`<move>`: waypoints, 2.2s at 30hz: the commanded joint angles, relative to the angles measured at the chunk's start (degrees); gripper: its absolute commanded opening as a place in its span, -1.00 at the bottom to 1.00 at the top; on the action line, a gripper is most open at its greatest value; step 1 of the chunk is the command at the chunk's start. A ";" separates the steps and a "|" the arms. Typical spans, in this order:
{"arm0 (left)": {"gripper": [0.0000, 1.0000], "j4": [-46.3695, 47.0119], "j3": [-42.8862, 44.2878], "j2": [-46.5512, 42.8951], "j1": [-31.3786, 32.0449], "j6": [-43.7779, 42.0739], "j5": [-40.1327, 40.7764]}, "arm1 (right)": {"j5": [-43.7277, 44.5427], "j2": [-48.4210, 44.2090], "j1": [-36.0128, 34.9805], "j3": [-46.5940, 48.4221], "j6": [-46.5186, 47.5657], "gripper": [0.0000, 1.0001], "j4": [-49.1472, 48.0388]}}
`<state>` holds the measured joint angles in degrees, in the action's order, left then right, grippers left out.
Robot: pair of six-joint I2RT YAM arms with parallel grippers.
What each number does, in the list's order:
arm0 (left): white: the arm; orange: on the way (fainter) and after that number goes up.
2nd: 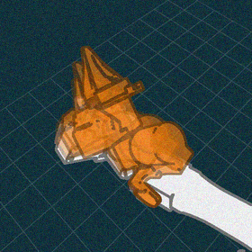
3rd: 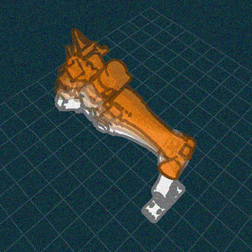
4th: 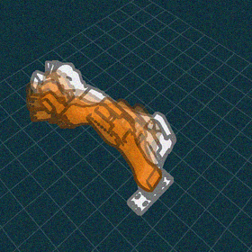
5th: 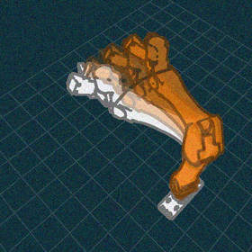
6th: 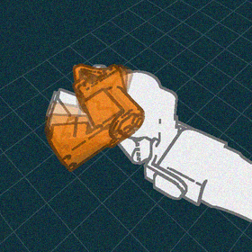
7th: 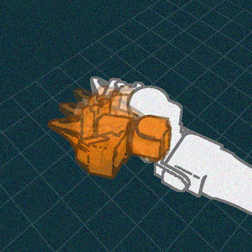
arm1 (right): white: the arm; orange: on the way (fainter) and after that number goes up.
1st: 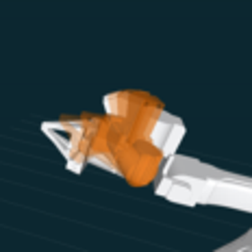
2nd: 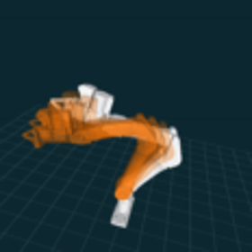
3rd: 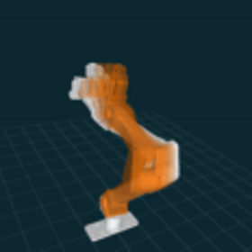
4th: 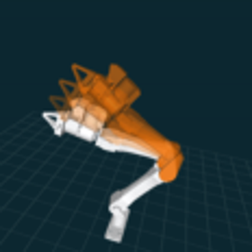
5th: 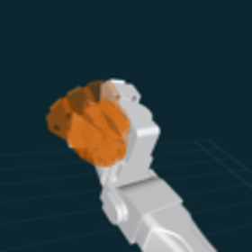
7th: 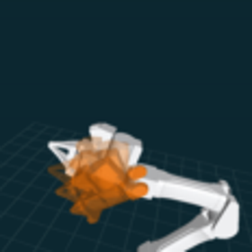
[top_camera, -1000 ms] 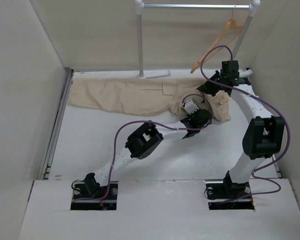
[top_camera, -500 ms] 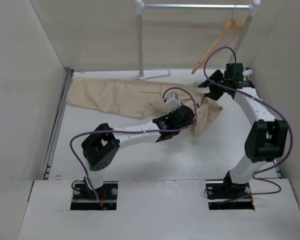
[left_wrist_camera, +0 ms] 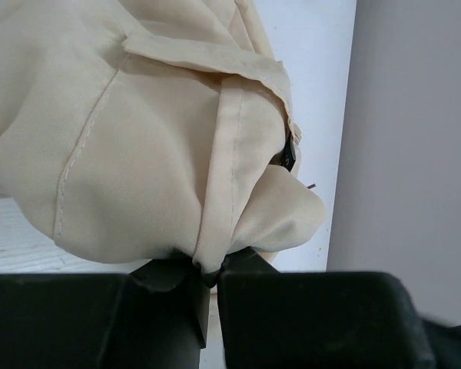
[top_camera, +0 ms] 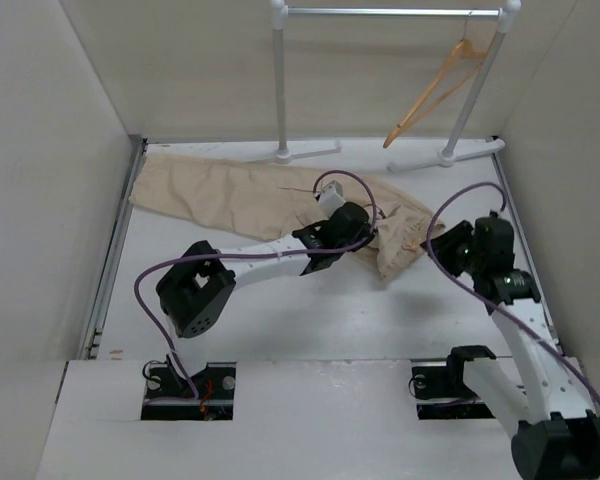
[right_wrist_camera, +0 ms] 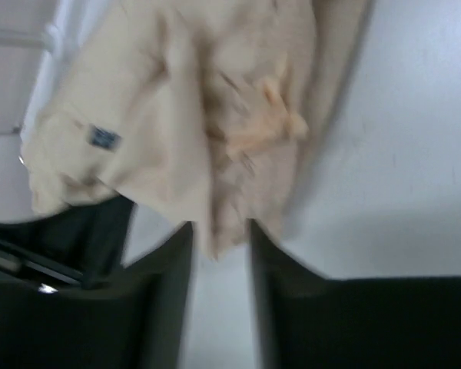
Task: Place the trousers on the hanger
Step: Flatten out the trousers at the center of the board.
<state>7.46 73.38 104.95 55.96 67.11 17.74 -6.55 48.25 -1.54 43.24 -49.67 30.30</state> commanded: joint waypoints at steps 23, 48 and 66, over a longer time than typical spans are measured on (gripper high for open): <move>-0.99 4.66 -2.90 4.13 -5.47 1.97 -9.82 | 7.33 22.49 -18.72 -13.63 -5.26 0.24 -24.42; -0.87 -26.09 30.56 4.01 -11.01 -35.12 -6.49 | 6.81 22.14 2.29 19.06 3.79 -0.88 -13.95; -0.11 -18.14 -17.65 -19.00 1.22 -14.73 3.63 | 5.14 24.26 2.03 21.88 4.84 -0.87 -13.43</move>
<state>-16.60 58.92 85.01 60.53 46.11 21.91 -0.58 73.89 0.71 62.22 -45.93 19.03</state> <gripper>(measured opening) 0.436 0.068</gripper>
